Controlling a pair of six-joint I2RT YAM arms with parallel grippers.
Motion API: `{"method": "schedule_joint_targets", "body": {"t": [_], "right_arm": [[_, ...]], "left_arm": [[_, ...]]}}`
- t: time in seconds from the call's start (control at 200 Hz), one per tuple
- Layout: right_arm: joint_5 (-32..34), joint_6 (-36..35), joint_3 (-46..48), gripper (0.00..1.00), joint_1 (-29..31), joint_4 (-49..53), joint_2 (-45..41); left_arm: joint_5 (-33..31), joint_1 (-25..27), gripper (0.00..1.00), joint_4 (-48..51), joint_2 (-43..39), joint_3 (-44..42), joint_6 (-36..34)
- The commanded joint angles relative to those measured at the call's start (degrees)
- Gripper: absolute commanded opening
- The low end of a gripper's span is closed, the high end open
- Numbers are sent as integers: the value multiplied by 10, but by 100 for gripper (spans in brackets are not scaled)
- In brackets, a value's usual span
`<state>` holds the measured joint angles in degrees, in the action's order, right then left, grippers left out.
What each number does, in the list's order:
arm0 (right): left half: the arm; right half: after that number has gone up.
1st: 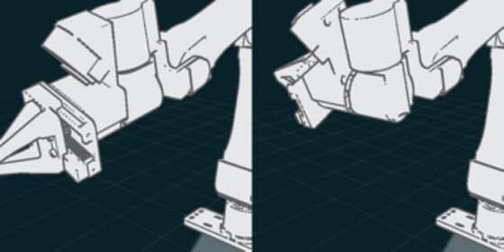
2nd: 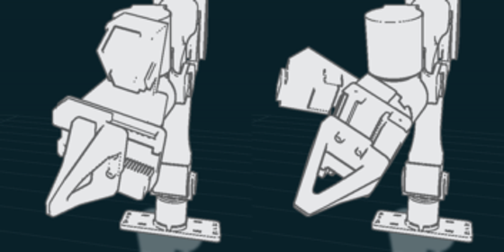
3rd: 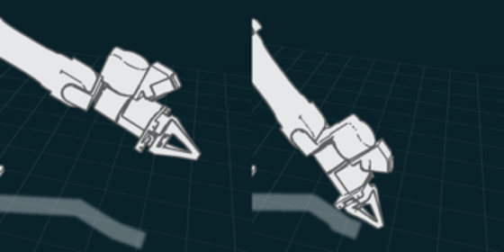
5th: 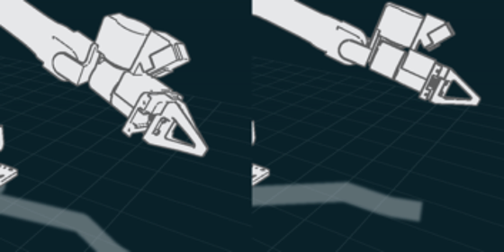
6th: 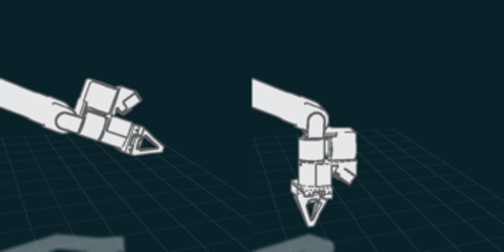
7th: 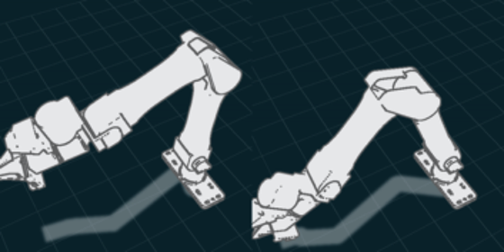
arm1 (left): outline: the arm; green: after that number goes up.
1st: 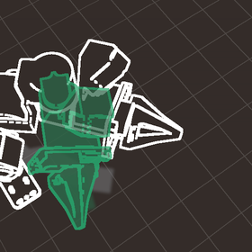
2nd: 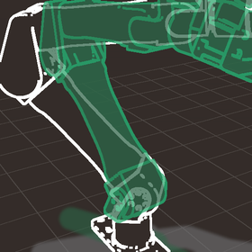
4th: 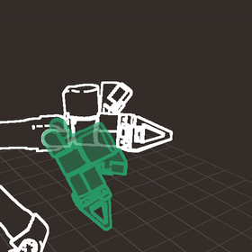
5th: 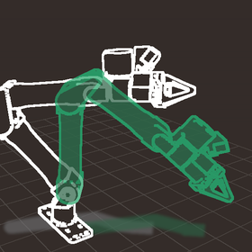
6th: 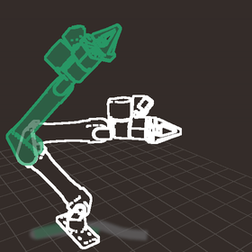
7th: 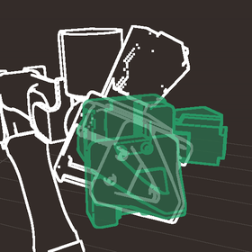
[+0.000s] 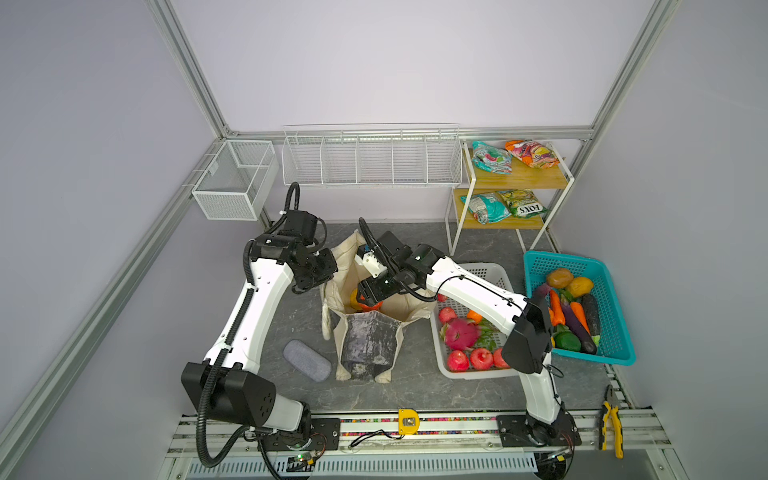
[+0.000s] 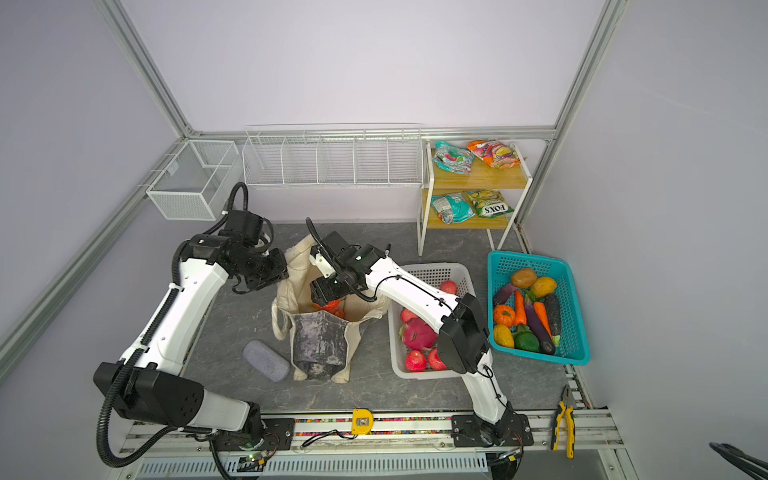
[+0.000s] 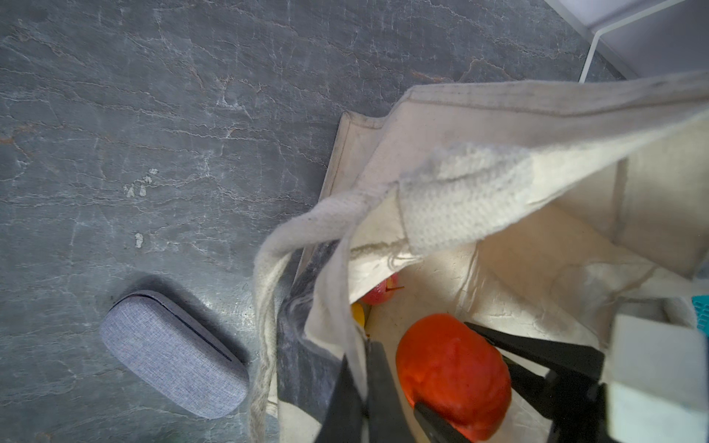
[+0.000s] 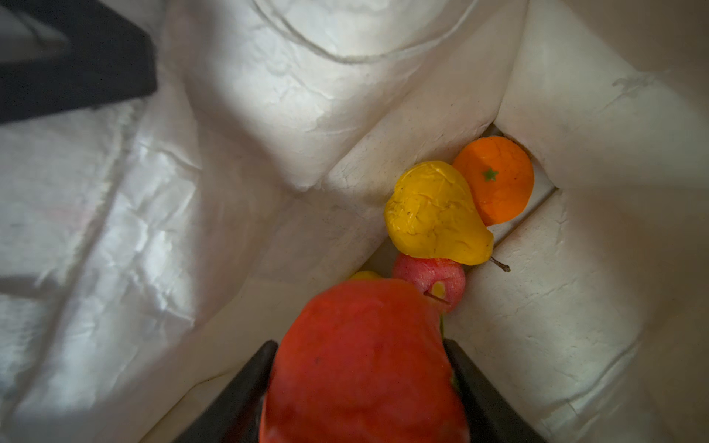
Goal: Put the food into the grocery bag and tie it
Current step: 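Carry the red tomato with the right gripper into the tote bag, then lower the red tomato into the bag and open the right gripper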
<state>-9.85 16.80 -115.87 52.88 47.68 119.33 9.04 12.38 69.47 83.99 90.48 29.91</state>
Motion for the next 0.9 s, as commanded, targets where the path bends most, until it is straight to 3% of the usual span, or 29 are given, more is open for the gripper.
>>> {"method": "schedule_joint_targets", "body": {"t": [0.0,0.355,0.895], "right_arm": [[6,-26,9,66,0,-20,16],[8,-56,35,68,-1,-31,47],[42,-34,45,70,-19,-74,73]], "left_arm": [[-1,-2,0,-6,-6,8,8],[0,-2,0,-7,-2,9,20],[3,-2,0,-5,1,18,23]]}}
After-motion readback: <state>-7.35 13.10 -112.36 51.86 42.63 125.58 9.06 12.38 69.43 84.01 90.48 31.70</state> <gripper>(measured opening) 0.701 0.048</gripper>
